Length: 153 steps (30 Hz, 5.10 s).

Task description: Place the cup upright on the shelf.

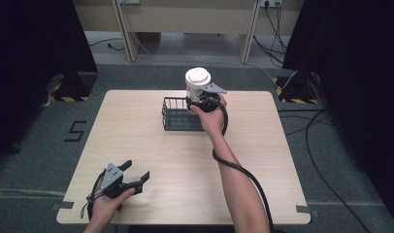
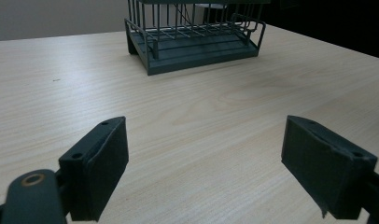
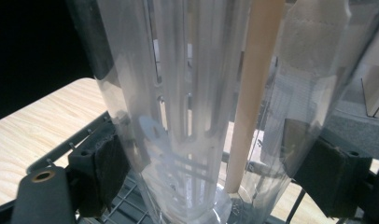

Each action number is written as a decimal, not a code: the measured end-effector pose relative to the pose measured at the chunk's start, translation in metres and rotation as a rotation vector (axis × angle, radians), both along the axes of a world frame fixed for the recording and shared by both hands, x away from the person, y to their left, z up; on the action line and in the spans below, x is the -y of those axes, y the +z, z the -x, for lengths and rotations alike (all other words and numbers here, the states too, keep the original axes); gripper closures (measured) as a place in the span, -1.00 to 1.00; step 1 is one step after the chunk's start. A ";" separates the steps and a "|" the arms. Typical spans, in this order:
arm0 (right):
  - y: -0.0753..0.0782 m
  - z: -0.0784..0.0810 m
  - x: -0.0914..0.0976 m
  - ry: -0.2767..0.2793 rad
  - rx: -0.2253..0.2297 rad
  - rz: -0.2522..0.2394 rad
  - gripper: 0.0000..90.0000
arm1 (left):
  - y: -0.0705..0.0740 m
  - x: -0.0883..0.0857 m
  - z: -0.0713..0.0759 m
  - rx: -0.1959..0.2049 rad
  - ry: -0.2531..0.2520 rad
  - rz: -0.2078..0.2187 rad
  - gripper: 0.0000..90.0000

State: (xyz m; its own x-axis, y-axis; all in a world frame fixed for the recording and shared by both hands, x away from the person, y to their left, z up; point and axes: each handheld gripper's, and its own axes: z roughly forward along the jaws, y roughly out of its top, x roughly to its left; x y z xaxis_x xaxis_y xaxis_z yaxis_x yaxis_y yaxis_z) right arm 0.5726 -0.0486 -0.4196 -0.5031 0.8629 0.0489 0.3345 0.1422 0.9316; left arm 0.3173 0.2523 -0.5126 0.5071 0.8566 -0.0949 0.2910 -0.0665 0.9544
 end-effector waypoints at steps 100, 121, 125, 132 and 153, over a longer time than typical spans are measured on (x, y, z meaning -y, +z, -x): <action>-0.032 0.122 0.079 0.038 -0.033 0.058 -0.47 | -0.002 0.003 0.000 -0.008 0.002 0.000 -0.68; -0.049 0.154 0.109 0.029 -0.057 0.071 -0.47 | -0.002 0.003 0.001 -0.010 0.005 -0.001 -0.68; -0.052 0.160 0.117 0.016 -0.064 0.076 -0.47 | -0.002 0.004 0.001 -0.010 0.004 -0.001 -0.68; -0.058 0.169 0.131 -0.007 -0.071 0.077 -0.47 | -0.003 0.004 0.001 -0.011 0.005 -0.002 -0.68; -0.070 0.201 0.168 -0.078 -0.064 0.066 -0.47 | -0.003 0.004 0.001 -0.013 0.005 -0.010 -0.68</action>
